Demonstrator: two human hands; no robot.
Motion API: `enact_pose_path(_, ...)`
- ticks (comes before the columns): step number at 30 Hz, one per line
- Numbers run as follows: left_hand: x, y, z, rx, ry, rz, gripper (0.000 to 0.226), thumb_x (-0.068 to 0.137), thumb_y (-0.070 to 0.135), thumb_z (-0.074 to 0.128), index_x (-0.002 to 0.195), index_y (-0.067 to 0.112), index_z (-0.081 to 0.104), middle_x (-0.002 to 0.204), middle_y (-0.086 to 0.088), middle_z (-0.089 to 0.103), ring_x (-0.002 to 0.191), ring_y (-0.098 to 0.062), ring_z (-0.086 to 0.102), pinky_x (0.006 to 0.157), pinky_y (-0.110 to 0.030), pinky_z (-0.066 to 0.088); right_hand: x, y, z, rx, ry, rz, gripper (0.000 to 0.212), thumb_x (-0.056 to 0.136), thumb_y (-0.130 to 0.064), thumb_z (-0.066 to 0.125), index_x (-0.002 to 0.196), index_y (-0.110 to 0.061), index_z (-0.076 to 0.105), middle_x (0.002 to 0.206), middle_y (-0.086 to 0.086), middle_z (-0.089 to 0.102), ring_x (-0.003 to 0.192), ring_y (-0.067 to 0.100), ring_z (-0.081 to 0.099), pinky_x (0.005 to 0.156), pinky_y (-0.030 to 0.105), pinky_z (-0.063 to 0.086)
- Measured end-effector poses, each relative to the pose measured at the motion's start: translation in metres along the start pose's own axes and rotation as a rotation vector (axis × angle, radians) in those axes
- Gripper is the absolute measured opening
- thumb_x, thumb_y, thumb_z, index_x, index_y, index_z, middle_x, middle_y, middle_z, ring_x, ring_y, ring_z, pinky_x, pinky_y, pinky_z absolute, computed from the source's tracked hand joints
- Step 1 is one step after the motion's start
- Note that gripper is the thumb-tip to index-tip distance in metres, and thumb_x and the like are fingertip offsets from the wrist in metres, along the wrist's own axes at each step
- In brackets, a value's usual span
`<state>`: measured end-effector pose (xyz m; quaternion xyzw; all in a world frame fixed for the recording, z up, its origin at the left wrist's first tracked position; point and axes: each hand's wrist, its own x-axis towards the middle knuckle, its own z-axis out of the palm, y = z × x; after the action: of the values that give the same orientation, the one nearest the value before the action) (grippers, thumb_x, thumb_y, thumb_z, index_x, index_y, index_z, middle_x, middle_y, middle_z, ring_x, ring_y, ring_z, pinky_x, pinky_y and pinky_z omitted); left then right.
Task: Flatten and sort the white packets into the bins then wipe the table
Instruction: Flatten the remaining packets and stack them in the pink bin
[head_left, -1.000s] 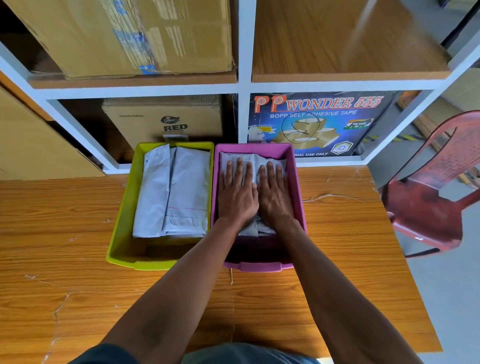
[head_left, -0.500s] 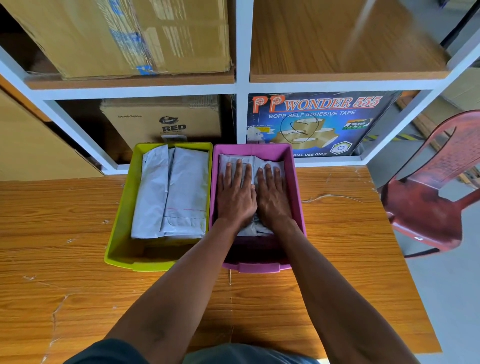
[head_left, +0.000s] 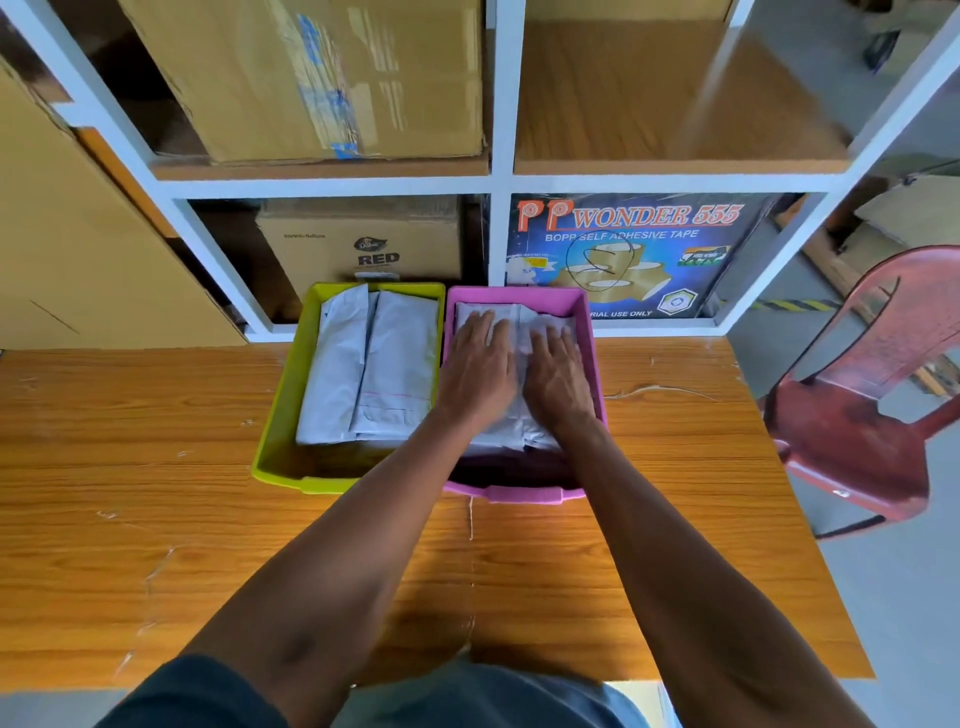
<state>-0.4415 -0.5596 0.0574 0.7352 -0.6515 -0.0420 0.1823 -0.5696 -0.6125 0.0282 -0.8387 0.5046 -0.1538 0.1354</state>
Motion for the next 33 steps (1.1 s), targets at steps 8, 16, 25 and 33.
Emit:
enact_pose_path(8,-0.062,-0.043,-0.05,0.007,0.203,-0.096,0.035,0.102,0.023,0.051,0.133,0.009,0.06,0.131,-0.015,0.062,0.12,-0.036,0.056,0.093,-0.051,0.055,-0.031,-0.074,-0.006,0.1,0.204,-0.119,0.033,0.097,-0.011,0.053,0.129,-0.003,0.06,0.122,0.021,0.064,0.109,0.039,0.059,0.09,0.05,0.053)
enact_pose_path(16,-0.165,-0.13,-0.086,0.17,0.305,-0.263,0.041,0.097,0.032,0.043,0.128,0.012,0.061,0.124,-0.013,0.061,0.113,-0.038,0.058,0.082,-0.049,0.052,-0.076,-0.19,0.029,0.144,0.213,-0.293,0.034,0.091,-0.02,0.044,0.118,-0.01,0.062,0.112,0.013,0.063,0.103,0.037,0.058,0.085,0.048,0.051)
enact_pose_path(25,-0.313,-0.243,-0.127,0.15,0.345,-0.531,0.036,0.102,0.026,0.054,0.134,0.011,0.058,0.129,-0.013,0.059,0.117,-0.038,0.057,0.085,-0.051,0.053,-0.152,-0.335,0.097,0.178,0.143,-0.52,0.028,0.094,-0.018,0.053,0.12,-0.014,0.065,0.112,0.01,0.061,0.102,0.036,0.058,0.086,0.048,0.051)
enact_pose_path(33,-0.472,-0.332,-0.141,0.088,0.275,-0.771,0.041,0.105,0.031,0.047,0.14,0.011,0.052,0.133,-0.013,0.056,0.118,-0.035,0.055,0.085,-0.052,0.058,-0.235,-0.442,0.184,0.194,-0.122,-0.648,0.026,0.092,-0.014,0.06,0.118,-0.014,0.067,0.116,0.011,0.063,0.101,0.032,0.06,0.081,0.044,0.055)
